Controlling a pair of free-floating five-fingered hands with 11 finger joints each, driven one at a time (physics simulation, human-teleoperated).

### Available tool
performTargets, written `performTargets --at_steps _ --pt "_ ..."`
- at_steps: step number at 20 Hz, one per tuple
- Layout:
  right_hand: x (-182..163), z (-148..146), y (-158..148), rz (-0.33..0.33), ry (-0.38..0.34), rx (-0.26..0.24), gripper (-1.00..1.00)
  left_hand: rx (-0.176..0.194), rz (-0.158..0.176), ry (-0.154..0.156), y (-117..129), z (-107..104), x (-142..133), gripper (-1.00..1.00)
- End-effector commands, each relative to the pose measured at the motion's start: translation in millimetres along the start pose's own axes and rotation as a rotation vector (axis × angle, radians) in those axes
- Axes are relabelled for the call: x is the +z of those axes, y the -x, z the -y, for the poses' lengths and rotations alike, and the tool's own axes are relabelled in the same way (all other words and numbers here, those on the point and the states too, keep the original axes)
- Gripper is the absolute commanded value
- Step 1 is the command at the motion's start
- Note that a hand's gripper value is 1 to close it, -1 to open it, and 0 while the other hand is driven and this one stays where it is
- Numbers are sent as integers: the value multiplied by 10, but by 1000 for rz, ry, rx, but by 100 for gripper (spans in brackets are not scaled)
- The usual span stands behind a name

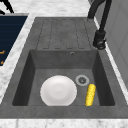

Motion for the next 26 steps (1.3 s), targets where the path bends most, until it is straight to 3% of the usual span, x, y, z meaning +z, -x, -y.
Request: performTargets --at_steps 1,15,26 --pt "185 252 -192 -19 11 -15 100 0 0 0 0 0 0 0" --pt "740 1171 -787 -18 1 -15 100 0 0 0 0 0 0 0" --pt "905 2000 -940 -42 13 -1 100 0 0 0 0 0 0 0"
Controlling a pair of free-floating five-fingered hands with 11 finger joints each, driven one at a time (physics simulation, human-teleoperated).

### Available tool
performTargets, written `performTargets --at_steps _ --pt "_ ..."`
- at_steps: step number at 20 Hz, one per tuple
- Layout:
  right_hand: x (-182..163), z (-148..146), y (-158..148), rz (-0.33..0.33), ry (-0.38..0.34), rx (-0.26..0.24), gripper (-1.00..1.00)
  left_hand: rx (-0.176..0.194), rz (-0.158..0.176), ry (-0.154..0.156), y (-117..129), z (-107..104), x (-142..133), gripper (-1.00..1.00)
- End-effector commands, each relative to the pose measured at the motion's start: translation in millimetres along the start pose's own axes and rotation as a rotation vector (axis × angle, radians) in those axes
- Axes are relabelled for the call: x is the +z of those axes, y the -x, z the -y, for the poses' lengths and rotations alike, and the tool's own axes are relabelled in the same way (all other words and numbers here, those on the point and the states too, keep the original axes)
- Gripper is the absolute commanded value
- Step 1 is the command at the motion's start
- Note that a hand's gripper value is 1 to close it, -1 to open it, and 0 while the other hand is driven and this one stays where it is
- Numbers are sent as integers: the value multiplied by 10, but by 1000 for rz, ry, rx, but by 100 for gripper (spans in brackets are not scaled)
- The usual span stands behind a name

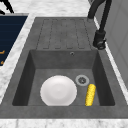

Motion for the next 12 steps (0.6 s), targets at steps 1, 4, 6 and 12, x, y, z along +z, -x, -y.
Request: performTargets --at_steps 1,4,6,12 --pt "-10 336 -15 -51 28 14 100 0 0 0 0 0 0 0" --pt "-18 590 -38 -54 24 14 100 0 0 0 0 0 0 0" --pt "-47 773 -69 -50 20 16 100 0 0 0 0 0 0 0" --pt "-250 1194 -218 -53 8 17 100 0 0 0 0 0 0 0"
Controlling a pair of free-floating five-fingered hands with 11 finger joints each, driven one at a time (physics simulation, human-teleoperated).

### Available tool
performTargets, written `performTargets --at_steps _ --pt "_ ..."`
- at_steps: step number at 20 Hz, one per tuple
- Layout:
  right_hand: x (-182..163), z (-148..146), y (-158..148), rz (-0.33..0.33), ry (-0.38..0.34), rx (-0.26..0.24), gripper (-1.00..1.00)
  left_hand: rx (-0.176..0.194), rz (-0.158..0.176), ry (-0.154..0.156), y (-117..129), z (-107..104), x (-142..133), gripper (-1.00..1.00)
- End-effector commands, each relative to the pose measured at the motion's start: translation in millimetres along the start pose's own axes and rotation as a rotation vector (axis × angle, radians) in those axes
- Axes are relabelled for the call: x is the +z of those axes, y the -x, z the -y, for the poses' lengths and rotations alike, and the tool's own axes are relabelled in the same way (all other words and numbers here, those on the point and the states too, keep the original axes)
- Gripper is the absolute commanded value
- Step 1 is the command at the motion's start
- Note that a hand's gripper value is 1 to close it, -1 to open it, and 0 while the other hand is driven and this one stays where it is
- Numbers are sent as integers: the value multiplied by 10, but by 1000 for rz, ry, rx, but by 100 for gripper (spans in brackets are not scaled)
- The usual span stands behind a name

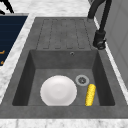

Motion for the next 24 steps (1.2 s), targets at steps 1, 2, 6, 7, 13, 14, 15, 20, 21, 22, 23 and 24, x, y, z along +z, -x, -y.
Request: performTargets --at_steps 1,2,6,7,13,14,15,20,21,22,23,24 --pt "-203 230 -122 -27 5 -5 100 0 0 0 0 0 0 0" --pt "-282 253 -154 -22 6 -8 100 0 0 0 0 0 0 0" --pt "-604 379 -230 -6 29 3 100 0 0 0 0 0 0 0" --pt "-687 399 -212 -5 42 5 100 0 0 0 0 0 0 0" --pt "-1144 311 -107 2 136 10 100 0 0 0 0 0 0 0" --pt "-1218 312 -102 2 159 12 100 0 0 0 0 0 0 0" --pt "-1289 307 -83 3 177 11 100 0 0 0 0 0 0 0" --pt "-1787 209 -51 1 189 24 100 0 0 0 0 0 0 0" --pt "-1891 192 -39 0 189 25 100 0 0 0 0 0 0 0" --pt "-1993 188 -26 -3 188 24 100 0 0 0 0 0 0 0" --pt "-2067 216 -15 1 187 14 100 0 0 0 0 0 0 0" --pt "-2134 254 -10 4 189 8 100 0 0 0 0 0 0 0"
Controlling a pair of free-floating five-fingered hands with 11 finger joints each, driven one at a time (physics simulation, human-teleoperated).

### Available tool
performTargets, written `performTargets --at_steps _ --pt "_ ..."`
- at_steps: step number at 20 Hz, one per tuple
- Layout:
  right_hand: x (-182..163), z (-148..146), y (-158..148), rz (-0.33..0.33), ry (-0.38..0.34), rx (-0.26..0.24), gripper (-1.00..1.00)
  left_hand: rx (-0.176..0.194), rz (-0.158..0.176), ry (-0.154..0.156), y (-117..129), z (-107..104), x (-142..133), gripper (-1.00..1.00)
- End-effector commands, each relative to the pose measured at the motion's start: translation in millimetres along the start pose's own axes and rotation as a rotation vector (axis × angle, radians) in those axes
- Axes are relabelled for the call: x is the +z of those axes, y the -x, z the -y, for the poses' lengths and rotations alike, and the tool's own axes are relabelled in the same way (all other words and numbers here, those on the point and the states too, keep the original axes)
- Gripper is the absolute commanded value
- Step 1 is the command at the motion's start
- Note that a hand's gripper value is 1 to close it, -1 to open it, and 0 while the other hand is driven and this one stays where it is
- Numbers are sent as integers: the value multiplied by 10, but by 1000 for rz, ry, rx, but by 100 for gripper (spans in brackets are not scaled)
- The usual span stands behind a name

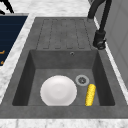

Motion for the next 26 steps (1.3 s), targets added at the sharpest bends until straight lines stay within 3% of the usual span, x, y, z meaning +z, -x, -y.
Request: performTargets --at_steps 1,10,18,26 --pt "-311 54 38 -1 51 3 100 0 0 0 0 0 0 0" --pt "-1027 82 159 6 -7 -19 100 0 0 0 0 0 0 0" --pt "-1365 -240 170 -21 31 -15 100 0 0 0 0 0 0 0" --pt "-1723 -502 175 -15 3 -10 100 0 0 0 0 0 0 0"
